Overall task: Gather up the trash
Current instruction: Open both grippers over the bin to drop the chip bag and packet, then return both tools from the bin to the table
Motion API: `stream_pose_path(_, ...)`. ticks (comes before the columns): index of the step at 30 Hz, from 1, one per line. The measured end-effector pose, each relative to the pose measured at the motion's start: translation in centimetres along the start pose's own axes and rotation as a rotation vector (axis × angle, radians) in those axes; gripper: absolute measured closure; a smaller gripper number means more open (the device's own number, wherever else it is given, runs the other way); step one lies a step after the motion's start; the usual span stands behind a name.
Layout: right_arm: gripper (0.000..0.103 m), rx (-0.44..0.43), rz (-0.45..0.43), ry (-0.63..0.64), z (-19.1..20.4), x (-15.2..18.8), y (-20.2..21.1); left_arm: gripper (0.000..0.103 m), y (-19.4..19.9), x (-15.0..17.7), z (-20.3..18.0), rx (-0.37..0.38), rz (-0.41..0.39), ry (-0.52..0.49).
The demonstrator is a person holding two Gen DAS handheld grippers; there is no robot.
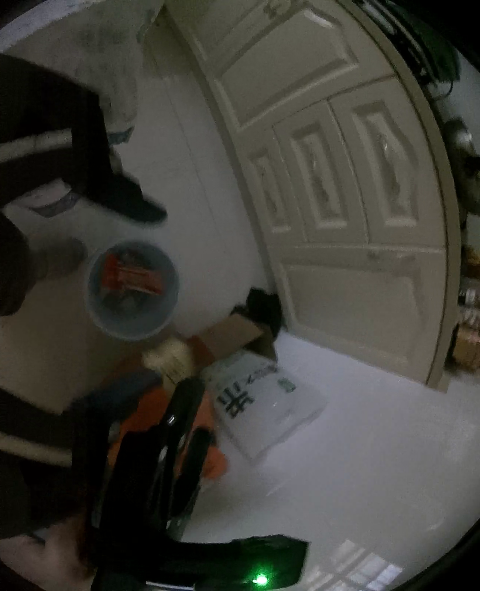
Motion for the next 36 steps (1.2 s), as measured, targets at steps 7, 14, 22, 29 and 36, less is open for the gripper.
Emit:
stream_pose_path(7, 0.0, 0.042, -0.006, -0.041, -0.6, 0.8, 0.8, 0.002, 1.7, -0.4, 0.7, -0.083, -0.043, 0.033)
stream_pose_path(14, 0.0, 0.053, -0.037, -0.024, 1.1, 1.6, 3.3, 0.001, 8.9, 4.1, 0.8, -0.109, -0.138, 0.055)
stream_pose_path(22, 0.0, 0.034, -0.094, 0.038, 5.8, 2.0, 7.1, 0.001, 18.3, 9.4, 2.8, -0.122, -0.271, 0.082)
stream_pose_path(29, 0.0, -0.004, -0.152, 0.124, 12.0, 2.6, 10.4, 0.001, 26.1, 15.1, 6.0, -0.151, -0.356, 0.138)
stream_pose_path(36, 0.0, -0.05, -0.187, 0.214, 17.9, 3.5, 12.5, 0.001, 32.9, 20.2, 9.0, -0.198, -0.437, 0.214)
Point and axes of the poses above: each gripper's, at about its wrist camera, not at the fingertips, and y roughly against the way its jaws point, z to its left, x to its underside, the point moved 5 cm from there along -y, roughly the way its jaws point, and after that the axes turned 5 degrees about -x, right-handed, at the moved point
